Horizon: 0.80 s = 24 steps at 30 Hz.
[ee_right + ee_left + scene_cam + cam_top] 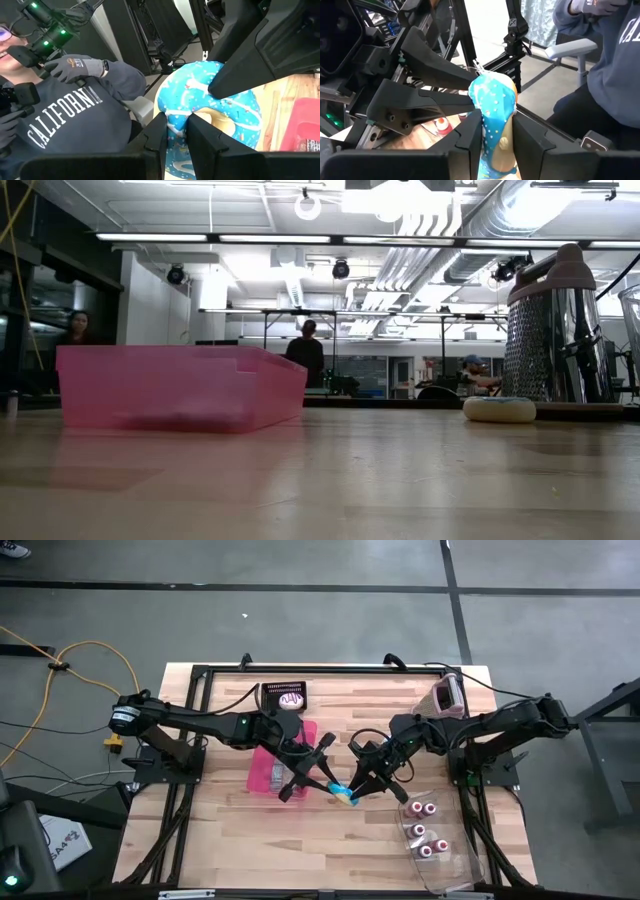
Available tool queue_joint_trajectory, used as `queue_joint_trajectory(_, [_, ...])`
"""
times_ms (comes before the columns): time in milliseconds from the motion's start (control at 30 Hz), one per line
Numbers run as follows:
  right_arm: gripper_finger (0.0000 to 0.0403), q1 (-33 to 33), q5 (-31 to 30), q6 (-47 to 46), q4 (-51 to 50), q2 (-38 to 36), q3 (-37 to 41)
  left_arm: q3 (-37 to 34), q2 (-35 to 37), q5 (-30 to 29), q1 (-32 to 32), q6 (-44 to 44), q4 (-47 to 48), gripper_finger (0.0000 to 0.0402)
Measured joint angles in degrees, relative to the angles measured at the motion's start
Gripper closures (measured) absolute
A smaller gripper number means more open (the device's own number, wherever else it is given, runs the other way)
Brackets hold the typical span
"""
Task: Pick & Place Food Item
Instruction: Put the bottom blue donut into the black bin
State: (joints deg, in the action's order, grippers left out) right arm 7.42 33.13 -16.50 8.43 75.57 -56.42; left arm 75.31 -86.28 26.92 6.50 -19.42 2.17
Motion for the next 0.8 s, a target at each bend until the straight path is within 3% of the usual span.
queue_joint_trajectory(167, [0.0333, 0.0, 0.3, -0.2, 0.0, 0.0, 0.0, 0.0, 0.0, 0.0, 0.0, 0.2, 0.0, 0.0315])
queue_joint_trajectory(533, [0.0251, -0.4, 0.4, -0.4, -2.5, -0.8, 0.0, 0.0, 0.0, 0.0, 0.0, 1.1, 1.6, 0.0315])
queue_joint_trajectory(800, [0.0231, -2.7, 0.5, -0.4, -6.2, -4.5, 0.0, 0.0, 0.0, 0.1, 0.0, 1.5, 2.7, 0.0315])
